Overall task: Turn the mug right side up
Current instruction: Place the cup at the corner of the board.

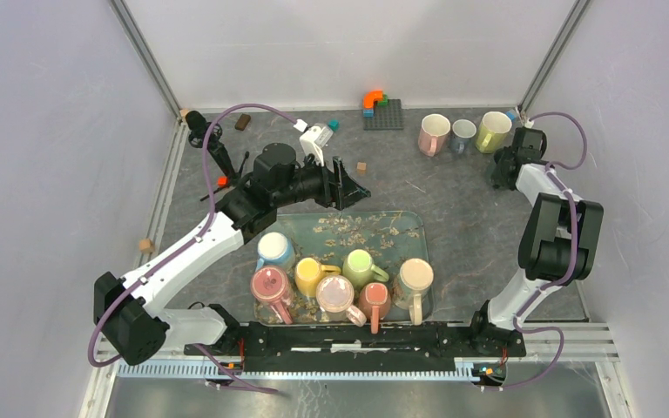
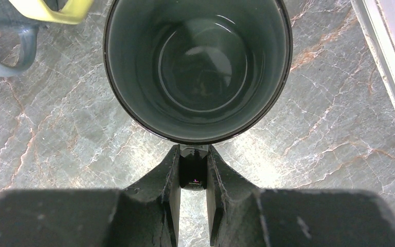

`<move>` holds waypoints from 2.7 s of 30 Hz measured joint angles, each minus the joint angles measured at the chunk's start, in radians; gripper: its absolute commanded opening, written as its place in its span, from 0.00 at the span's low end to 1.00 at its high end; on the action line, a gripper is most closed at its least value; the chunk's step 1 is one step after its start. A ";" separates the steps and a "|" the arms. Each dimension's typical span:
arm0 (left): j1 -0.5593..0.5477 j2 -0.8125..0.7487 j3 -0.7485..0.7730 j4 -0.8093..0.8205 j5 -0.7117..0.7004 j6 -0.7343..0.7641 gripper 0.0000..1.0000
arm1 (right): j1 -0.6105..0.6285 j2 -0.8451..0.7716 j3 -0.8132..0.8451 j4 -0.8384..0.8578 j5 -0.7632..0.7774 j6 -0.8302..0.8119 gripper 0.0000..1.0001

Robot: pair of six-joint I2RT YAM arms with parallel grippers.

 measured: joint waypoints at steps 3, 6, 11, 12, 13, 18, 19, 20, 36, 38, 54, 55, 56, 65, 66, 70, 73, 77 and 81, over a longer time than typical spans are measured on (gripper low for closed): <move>0.000 0.000 -0.002 0.000 0.000 0.010 0.75 | -0.001 0.008 0.011 -0.004 -0.004 0.000 0.12; 0.000 0.000 -0.005 0.000 0.000 0.011 0.75 | -0.001 0.024 0.031 -0.006 -0.005 0.000 0.16; 0.000 0.000 -0.007 0.000 0.002 0.012 0.75 | -0.002 0.037 0.044 -0.007 -0.011 0.000 0.29; 0.000 0.000 -0.007 -0.001 0.005 0.012 0.75 | -0.003 0.038 0.047 -0.008 -0.011 0.000 0.33; 0.000 0.000 -0.007 -0.001 0.010 0.013 0.75 | -0.003 0.040 0.049 -0.009 -0.013 0.000 0.37; 0.000 0.000 -0.009 -0.001 0.019 0.013 0.75 | -0.006 0.043 0.053 -0.008 -0.020 0.006 0.58; 0.000 0.000 -0.010 -0.001 0.020 0.013 0.75 | -0.006 0.043 0.053 -0.008 -0.021 0.007 0.64; 0.000 0.000 -0.011 -0.001 0.021 0.013 0.75 | -0.006 0.043 0.053 -0.008 -0.023 0.008 0.68; 0.000 0.000 -0.061 -0.010 0.042 0.013 0.78 | -0.006 -0.256 -0.180 0.032 -0.073 0.008 0.98; 0.000 -0.005 -0.080 -0.018 0.039 0.013 0.78 | -0.002 -0.325 -0.237 0.040 -0.089 0.008 0.98; -0.001 -0.254 -0.168 -0.403 -0.405 -0.008 0.96 | 0.303 -0.645 -0.509 0.103 -0.195 0.011 0.98; -0.001 -0.275 -0.171 -0.437 -0.452 -0.014 0.99 | 0.319 -0.645 -0.517 0.110 -0.205 0.013 0.98; -0.001 -0.297 -0.175 -0.474 -0.498 -0.022 1.00 | 0.330 -0.645 -0.524 0.116 -0.211 0.016 0.98; 0.014 -0.344 -0.216 -0.694 -0.711 -0.105 1.00 | 0.361 -0.645 -0.540 0.158 -0.259 0.023 0.98; 0.018 -0.336 -0.220 -0.709 -0.718 -0.114 1.00 | 0.362 -0.645 -0.540 0.162 -0.266 0.023 0.98; 0.029 -0.291 -0.233 -0.752 -0.728 -0.149 1.00 | 0.367 -0.645 -0.544 0.176 -0.285 0.023 0.98; 0.029 -0.268 -0.260 -0.753 -0.726 -0.170 1.00 | 0.367 -0.645 -0.557 0.188 -0.302 0.023 0.98; 0.031 -0.224 -0.292 -0.747 -0.715 -0.174 1.00 | 0.367 -0.645 -0.579 0.200 -0.319 0.024 0.98; 0.038 -0.183 -0.314 -0.716 -0.694 -0.174 1.00 | 0.369 -0.645 -0.585 0.201 -0.330 0.026 0.98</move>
